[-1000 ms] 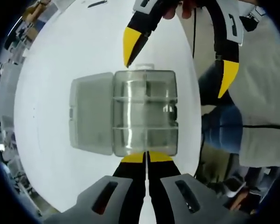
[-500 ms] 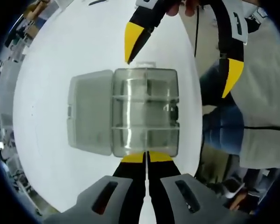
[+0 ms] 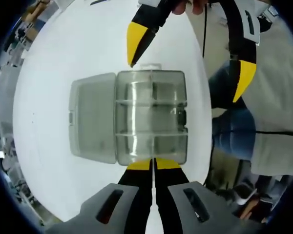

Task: Insert the divider into the dual guide fixture by aligning both edges with the guide slots and pushing it downward to the bottom, including one-sided entry, uneven engagement, binding, and posture correction.

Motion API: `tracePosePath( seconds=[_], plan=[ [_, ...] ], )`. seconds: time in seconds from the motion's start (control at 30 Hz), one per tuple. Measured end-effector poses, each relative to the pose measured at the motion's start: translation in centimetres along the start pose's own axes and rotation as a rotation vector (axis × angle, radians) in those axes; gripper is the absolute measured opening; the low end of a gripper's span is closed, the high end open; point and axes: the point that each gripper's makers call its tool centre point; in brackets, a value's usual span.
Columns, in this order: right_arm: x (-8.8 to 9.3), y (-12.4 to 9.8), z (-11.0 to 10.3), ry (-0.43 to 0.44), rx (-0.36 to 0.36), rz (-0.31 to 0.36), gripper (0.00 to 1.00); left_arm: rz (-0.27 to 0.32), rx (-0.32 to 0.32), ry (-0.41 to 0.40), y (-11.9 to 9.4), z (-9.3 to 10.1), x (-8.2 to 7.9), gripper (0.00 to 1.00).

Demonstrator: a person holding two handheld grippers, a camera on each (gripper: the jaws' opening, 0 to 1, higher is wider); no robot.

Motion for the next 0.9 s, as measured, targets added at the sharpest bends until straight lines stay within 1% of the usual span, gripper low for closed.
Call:
tracePosePath(
  seconds=[0.33, 0.73, 0.9],
  plan=[
    [-0.14, 0.00, -0.04, 0.001, 0.001, 0.002, 0.69, -0.021, 0.006, 0.030, 0.08, 0.10, -0.11, 0.00],
    [-0.10, -0.02, -0.08, 0.004, 0.001, 0.002, 0.69, -0.014, 0.015, 0.020, 0.40, 0.05, 0.13, 0.00],
    [-0.15, -0.04, -0.10, 0.006, 0.002, 0.003, 0.69, -0.014, 0.017, 0.028, 0.54, -0.09, 0.16, 0.00]
  ],
)
Point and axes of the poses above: the point that each gripper's makers call its tool centre point, and the gripper's own axes: y roughly forward along the fingers, z roughly to its right, x roughly out of its underside, and after that the axes turned 6 degrees about y, right-handed
